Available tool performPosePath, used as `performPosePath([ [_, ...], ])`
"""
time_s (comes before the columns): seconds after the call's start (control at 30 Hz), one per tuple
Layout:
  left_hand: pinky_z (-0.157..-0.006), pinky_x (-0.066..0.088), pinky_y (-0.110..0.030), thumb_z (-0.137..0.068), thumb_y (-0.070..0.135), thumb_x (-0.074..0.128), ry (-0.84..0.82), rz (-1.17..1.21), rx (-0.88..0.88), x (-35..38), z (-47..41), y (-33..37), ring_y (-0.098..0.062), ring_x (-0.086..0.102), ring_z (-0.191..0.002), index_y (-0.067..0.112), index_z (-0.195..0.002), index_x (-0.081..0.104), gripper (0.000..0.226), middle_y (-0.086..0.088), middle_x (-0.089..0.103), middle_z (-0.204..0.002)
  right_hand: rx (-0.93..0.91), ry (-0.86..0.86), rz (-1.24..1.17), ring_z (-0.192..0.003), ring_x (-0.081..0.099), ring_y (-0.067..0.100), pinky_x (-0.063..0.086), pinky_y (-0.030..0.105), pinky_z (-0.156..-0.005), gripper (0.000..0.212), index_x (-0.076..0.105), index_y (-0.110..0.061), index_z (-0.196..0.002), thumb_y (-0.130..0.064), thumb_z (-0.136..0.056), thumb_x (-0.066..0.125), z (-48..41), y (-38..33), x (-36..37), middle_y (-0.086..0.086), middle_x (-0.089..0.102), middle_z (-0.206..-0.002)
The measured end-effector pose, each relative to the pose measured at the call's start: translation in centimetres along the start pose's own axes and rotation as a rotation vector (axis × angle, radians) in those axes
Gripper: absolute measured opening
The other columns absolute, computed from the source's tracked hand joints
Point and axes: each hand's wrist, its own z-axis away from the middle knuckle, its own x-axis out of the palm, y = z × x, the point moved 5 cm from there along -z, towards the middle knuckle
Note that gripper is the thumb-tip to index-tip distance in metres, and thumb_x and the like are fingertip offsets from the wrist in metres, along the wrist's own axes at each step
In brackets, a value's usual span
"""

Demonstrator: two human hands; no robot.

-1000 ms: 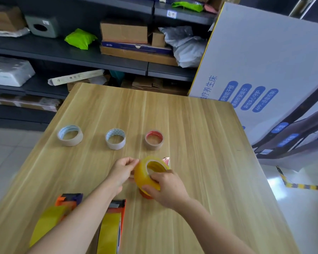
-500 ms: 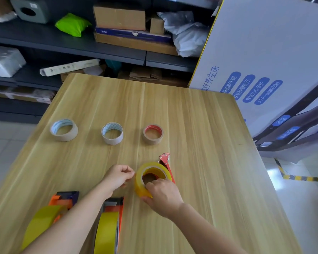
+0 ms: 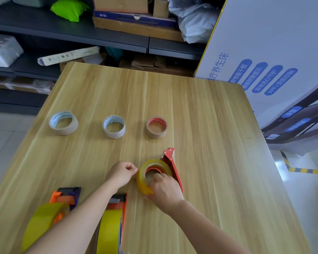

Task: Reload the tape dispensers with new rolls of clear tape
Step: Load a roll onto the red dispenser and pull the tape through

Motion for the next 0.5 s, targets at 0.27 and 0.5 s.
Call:
performPosePath([
  [0.27,-0.062,0.040,-0.027,-0.095,0.021,0.054,-0.031,-0.169,-0.015,0.5,-0.4,-1.0,-0.022,0.061,-0.079,0.011,-0.081,0.065,0.021,-0.008,0.068,-0.086,-0.002,-0.016,0.069,-0.115,0.049,0.027,0.026,0.038,-0.109,0.050,0.057,-0.010,-0.121,-0.052,-0.094,0.049,-0.6,-0.6,1.8,0.009,0.065,-0.115],
  [0.5,-0.066,0.044,-0.029,-0.095,0.023,0.056,-0.007,-0.091,0.052,0.2,-0.2,-0.1,-0.017,0.055,-0.073,0.016,-0.075,0.061,0.022,0.003,0.061,-0.074,0.038,0.048,-0.105,-0.086,0.052,0.025,0.032,0.032,-0.101,0.014,0.055,-0.014,-0.095,-0.026,-0.089,0.057,-1.0,-0.1,1.0,0.004,0.062,-0.089],
])
